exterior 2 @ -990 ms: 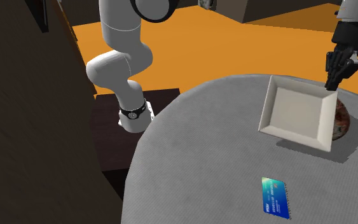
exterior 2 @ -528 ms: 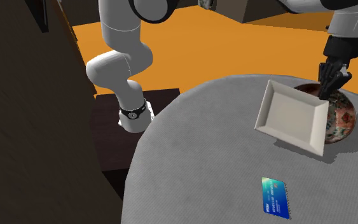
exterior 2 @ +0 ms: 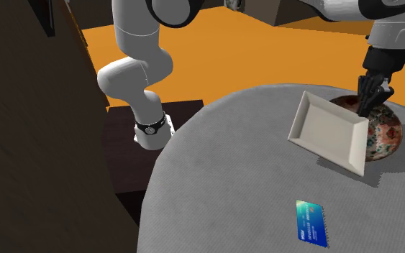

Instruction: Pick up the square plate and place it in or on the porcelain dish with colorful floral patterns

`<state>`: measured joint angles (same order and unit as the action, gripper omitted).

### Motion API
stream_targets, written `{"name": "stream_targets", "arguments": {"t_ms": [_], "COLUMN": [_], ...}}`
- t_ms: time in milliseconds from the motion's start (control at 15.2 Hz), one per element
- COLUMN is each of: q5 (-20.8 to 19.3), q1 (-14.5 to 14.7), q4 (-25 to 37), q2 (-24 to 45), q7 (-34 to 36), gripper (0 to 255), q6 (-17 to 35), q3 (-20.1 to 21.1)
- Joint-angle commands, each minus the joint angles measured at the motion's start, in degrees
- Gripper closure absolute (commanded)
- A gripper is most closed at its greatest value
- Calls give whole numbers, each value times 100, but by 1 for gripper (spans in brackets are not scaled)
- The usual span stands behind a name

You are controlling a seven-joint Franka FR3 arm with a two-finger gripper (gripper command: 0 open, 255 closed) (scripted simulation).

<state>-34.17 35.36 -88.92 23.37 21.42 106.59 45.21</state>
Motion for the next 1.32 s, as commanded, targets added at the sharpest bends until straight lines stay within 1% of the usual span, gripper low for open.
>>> {"name": "stream_targets", "arguments": {"t_ms": [0,66,132,462,726,1254], "q5": [1,0,1,1,154,154], "q1": [-3,-3,-4,-4,129,129], "q4": [-6,-6,-8,-9,503,503], "q2": [1,1,0,0,-143,-143], "q7": [0,0,1,1,-124,-124], "gripper": [255,255,0,0,0,0], "q6": [0,0,1,2,-607,-607], "q3": [-2,-2,-1,-2,101,101]}}
